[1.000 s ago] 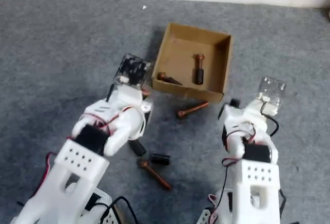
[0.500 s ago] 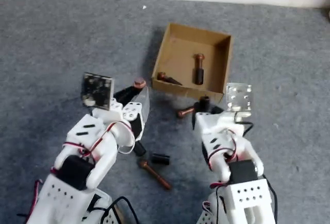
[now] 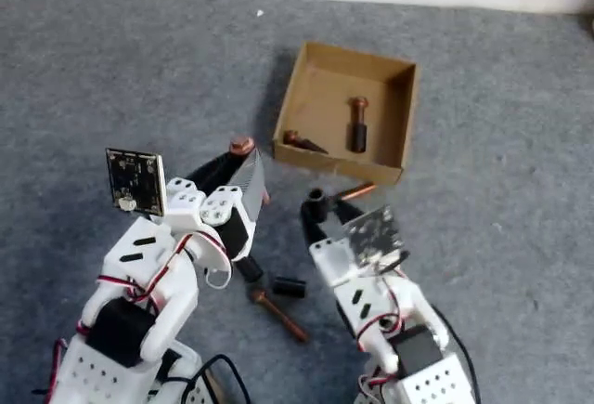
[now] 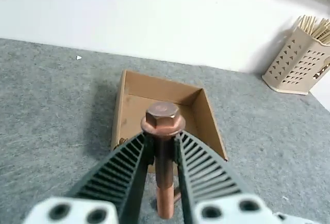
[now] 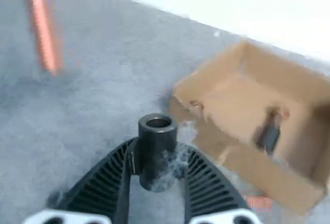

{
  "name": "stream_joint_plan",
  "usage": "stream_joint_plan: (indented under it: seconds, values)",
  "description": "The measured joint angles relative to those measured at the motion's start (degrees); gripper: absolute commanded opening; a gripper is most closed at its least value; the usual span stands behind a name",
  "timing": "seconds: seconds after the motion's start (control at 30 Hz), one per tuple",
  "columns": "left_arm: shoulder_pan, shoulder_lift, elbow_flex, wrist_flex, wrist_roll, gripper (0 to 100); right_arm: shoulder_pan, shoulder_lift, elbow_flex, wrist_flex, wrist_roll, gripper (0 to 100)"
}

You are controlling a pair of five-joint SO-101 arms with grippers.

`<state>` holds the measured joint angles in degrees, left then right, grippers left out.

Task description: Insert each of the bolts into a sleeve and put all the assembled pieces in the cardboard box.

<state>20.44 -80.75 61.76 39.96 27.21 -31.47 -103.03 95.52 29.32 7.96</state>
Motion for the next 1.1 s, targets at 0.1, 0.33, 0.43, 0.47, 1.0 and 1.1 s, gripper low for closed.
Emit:
stream_joint_plan:
  seconds: [0.1, 0.33, 0.43, 0.47, 1.0, 1.1]
  values:
    - [0.0, -0.1, 0.5, -0.3, 0.3, 1, -0.8, 0.0, 0.2, -2.1, 0.6, 0.5]
    - [2.5, -0.4, 7.0, -7.6, 0.4, 1, -0.9, -0.9, 0.2, -3.5, 0.6, 0.5]
    - [4.2, -0.4, 10.5, -13.4, 0.4, 1, -1.1, -0.9, 0.2, -3.5, 0.6, 0.5]
    - [4.5, -0.4, 11.3, -15.5, 0.4, 1, -1.1, -0.9, 0.2, -3.5, 0.6, 0.5]
    - [6.9, -0.4, 13.1, -26.5, 0.4, 1, -2.5, -0.9, 0.2, -3.5, 3.4, 0.5]
    - [9.4, -0.4, 13.5, -26.5, 0.4, 1, -2.8, -0.9, 0.2, -3.5, 3.8, 0.5]
